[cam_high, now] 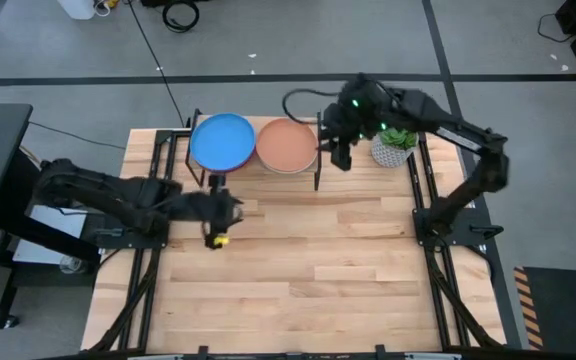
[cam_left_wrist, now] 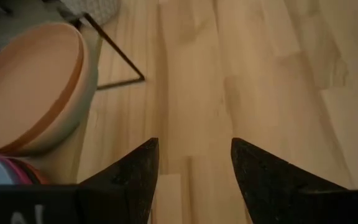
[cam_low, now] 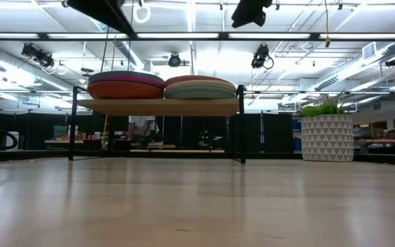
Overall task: Place and stack plates onto a shelf
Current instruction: Return to Home Position
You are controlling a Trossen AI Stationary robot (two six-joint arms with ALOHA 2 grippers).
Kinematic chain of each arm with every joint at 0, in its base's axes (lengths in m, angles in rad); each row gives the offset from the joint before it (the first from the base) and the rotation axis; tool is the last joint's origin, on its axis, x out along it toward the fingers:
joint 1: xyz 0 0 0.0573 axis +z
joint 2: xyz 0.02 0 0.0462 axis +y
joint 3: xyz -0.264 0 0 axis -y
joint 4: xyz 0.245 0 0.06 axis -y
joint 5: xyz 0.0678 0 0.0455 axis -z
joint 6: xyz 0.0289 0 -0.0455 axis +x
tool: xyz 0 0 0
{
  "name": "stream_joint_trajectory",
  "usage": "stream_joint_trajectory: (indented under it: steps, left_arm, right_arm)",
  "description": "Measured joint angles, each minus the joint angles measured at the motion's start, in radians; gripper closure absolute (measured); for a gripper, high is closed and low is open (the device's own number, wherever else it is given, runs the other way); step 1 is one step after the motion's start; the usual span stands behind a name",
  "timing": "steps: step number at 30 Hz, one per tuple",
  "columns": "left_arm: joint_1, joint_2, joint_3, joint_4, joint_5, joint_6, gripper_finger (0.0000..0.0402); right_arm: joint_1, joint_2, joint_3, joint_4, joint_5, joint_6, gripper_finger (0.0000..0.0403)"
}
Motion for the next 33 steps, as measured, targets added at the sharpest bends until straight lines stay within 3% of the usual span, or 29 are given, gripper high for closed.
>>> stream_joint_trajectory:
  steps: [7,13,22,27,33]
  left_arm:
    - [-0.136,-0.152,-0.264,0.299,-0.124,-0.069,0.0194]
    - [-0.175,-0.179,-0.405,0.491,-0.163,-0.128,0.0194]
    - [-0.217,-0.178,-0.454,0.548,-0.276,-0.138,0.0194]
    - [-0.218,-0.178,-0.454,0.561,-0.285,-0.125,0.0194]
    - [-0.218,-0.178,-0.456,0.595,-0.21,-0.113,0.0199]
  right_arm:
    - [0.11,-0.212,-0.467,0.488,0.051,0.081,0.0259]
    - [0.154,-0.306,-0.725,0.789,0.091,0.099,0.0259]
    - [0.214,-0.45,-1.012,1.04,0.286,0.111,0.0259]
    - [0.223,-0.547,-1.142,1.116,0.257,0.111,0.0259]
    - [0.223,-0.71,-1.293,1.225,0.214,0.115,0.027]
